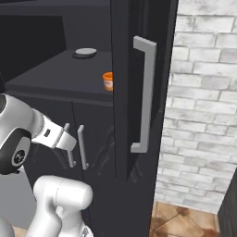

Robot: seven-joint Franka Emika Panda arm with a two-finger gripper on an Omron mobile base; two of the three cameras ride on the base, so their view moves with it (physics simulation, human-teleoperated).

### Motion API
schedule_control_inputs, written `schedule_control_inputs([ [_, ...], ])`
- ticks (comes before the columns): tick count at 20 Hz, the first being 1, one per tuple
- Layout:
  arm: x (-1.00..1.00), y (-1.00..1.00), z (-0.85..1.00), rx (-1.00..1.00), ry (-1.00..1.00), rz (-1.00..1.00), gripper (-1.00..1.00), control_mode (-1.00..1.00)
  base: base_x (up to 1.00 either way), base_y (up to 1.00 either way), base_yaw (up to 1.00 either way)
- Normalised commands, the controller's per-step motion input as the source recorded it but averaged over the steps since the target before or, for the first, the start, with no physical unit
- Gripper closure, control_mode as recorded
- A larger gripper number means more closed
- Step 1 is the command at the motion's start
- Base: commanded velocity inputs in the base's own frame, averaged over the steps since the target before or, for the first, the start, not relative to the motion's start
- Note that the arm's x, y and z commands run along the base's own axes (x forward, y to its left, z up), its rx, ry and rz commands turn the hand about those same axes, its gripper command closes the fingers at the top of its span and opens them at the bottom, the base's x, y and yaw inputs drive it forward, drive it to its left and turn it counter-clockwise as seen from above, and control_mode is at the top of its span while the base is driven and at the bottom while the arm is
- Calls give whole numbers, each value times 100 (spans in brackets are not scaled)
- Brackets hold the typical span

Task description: Pick the avocado and bread from the counter and place them on the plate. Then pick the jam from the cabinet and place it next to the plate. Lastly close the cabinet door.

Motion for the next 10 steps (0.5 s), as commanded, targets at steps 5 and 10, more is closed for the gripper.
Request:
schedule_control_inputs([
  [5, 1, -8, 0, 0, -1, 1, -100, -100, 6, -8, 1],
  [10, 0, -7, 7, 0, -16, 0, -100, -100, 0, 0, 0],
])
